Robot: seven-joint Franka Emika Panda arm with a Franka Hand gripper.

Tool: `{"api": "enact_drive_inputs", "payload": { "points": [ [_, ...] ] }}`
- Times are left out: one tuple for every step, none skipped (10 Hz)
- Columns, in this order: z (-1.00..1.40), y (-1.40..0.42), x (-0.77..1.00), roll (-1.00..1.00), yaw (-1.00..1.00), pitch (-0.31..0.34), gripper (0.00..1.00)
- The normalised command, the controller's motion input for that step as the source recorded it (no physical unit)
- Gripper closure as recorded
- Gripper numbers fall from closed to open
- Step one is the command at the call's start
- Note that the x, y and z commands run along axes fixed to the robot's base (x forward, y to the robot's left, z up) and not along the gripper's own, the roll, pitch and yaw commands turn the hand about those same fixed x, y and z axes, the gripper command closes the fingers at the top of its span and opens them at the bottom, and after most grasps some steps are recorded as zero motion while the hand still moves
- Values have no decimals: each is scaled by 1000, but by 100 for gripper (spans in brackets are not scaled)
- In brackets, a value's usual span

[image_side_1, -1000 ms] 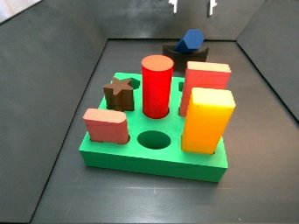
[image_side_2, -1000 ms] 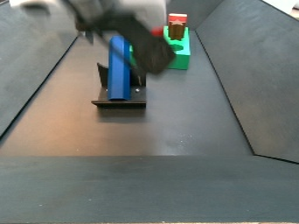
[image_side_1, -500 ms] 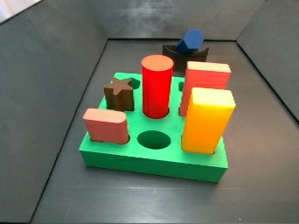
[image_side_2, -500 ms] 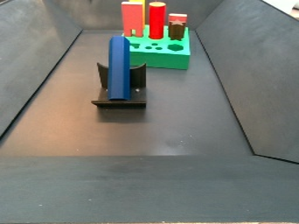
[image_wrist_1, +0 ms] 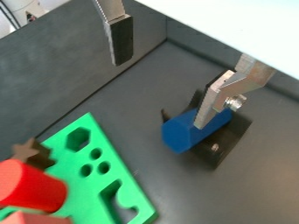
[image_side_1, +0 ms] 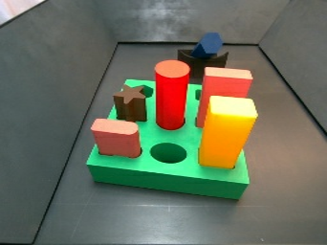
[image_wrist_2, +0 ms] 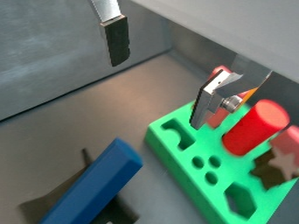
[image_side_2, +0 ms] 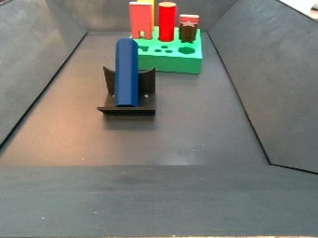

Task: Pick up the hexagon object. Move up. Place the hexagon object on the fixture. Regrasp the hexagon object. Move to above the board. Insert the hexagon object.
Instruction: Regrasp the hexagon object.

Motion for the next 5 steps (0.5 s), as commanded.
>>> {"api": "enact_drive_inputs", "payload": {
  "points": [
    [16, -43, -13, 1000, 22, 7, 0],
    [15, -31, -5, 1000, 23, 4, 0],
    [13, -21, -1, 1000, 25, 4, 0],
    [11, -16, -2, 1000, 26, 7, 0],
    [9, -16, 1, 1000, 27, 14, 0]
  ]
}}
